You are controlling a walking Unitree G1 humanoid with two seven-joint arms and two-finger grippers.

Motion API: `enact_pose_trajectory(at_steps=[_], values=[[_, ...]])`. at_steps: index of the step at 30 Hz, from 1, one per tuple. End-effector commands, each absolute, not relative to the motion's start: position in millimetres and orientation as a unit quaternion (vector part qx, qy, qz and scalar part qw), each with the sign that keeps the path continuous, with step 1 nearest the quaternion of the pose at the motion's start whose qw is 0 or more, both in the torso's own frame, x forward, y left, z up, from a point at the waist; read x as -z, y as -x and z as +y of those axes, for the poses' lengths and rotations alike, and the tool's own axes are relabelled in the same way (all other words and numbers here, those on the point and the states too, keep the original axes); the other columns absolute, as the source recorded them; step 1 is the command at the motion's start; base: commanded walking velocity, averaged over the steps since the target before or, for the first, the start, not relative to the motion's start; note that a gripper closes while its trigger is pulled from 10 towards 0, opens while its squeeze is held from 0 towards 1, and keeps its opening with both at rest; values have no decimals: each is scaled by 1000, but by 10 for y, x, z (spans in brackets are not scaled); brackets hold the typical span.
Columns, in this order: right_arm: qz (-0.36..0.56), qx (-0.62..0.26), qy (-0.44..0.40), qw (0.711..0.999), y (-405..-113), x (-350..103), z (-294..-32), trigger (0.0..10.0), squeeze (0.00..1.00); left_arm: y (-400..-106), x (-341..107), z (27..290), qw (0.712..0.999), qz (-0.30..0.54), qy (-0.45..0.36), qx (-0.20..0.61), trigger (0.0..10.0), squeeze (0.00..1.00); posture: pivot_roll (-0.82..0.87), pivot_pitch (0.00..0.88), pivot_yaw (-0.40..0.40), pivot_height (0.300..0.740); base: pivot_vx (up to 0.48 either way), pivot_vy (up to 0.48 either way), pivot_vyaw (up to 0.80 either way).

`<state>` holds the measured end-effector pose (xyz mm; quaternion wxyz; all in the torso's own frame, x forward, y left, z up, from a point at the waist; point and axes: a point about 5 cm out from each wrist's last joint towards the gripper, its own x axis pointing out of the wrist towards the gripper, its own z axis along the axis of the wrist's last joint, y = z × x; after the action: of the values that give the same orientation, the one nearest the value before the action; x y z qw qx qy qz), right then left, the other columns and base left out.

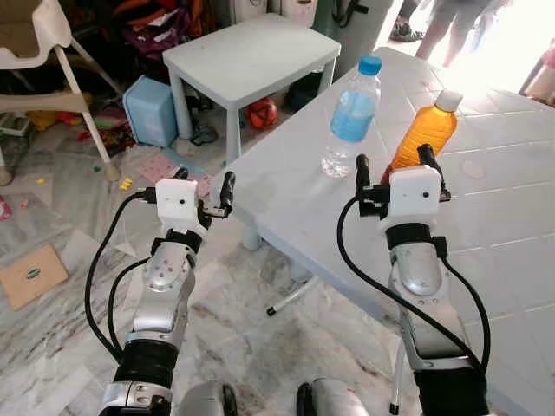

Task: Restocking fridge

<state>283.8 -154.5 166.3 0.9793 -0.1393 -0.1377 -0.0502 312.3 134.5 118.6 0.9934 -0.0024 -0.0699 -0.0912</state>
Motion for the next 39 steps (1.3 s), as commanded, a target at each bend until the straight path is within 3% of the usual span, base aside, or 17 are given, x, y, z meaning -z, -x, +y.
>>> enact_pose_trajectory(at_steps=[1,8,37,38,39], values=[[-147,76,143,976,-2868,-1723,-1664,10000,0,-3182,-1240,1294,992,-72,-3,108,10000,0,-129,81,29,740,0,0,0],[-171,132,153,964,-2988,-1935,-1930,10000,0,-3216,-1277,1231,989,-72,-6,132,10000,0,-136,98,60,740,0,0,0],[-168,107,132,971,-3419,-2252,-1967,10000,0,-3195,-1250,1258,988,-63,-15,139,10000,0,-104,111,65,740,0,0,0],[-165,106,137,971,-3448,-2266,-1967,9020,0,-3196,-1253,1255,988,-63,-15,139,10000,0,-103,111,66,740,0,0,0],[-164,105,138,971,-3463,-2274,-1964,9020,0,-3198,-1255,1254,988,-63,-15,139,10000,0,-102,111,68,740,0,0,0]])
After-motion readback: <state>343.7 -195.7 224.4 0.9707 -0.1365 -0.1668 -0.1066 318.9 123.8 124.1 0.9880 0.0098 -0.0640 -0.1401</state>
